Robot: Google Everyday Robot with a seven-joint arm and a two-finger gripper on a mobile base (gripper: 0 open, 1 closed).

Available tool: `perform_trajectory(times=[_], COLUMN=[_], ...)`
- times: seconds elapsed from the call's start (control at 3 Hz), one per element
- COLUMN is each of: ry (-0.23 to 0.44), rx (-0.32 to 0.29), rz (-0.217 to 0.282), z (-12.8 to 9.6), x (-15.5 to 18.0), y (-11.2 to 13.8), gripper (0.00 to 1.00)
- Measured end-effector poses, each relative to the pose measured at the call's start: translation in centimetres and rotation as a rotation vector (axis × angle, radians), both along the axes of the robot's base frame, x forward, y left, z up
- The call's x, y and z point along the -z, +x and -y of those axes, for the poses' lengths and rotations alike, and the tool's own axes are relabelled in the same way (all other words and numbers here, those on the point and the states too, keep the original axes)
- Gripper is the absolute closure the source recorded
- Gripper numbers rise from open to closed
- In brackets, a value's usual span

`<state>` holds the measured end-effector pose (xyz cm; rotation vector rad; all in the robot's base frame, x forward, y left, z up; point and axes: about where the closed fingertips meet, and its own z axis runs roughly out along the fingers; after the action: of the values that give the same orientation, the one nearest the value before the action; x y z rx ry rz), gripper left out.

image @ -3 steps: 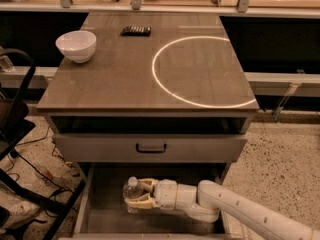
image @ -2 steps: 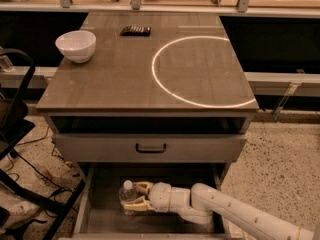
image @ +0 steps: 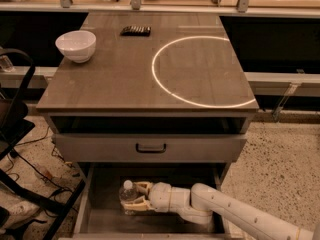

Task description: Place water bottle into middle drawer

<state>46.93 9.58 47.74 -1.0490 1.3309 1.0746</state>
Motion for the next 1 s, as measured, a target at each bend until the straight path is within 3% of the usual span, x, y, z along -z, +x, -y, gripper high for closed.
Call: perform_trajectory(times=[0.33, 1.0], ry=[0.006, 0.000], rx=[0.008, -0.012], rz=[-0.016, 0.004], z=[0.3, 0.7], x=[1.8, 3.8], y=[0.4, 0.6], gripper=[1.00, 0.98])
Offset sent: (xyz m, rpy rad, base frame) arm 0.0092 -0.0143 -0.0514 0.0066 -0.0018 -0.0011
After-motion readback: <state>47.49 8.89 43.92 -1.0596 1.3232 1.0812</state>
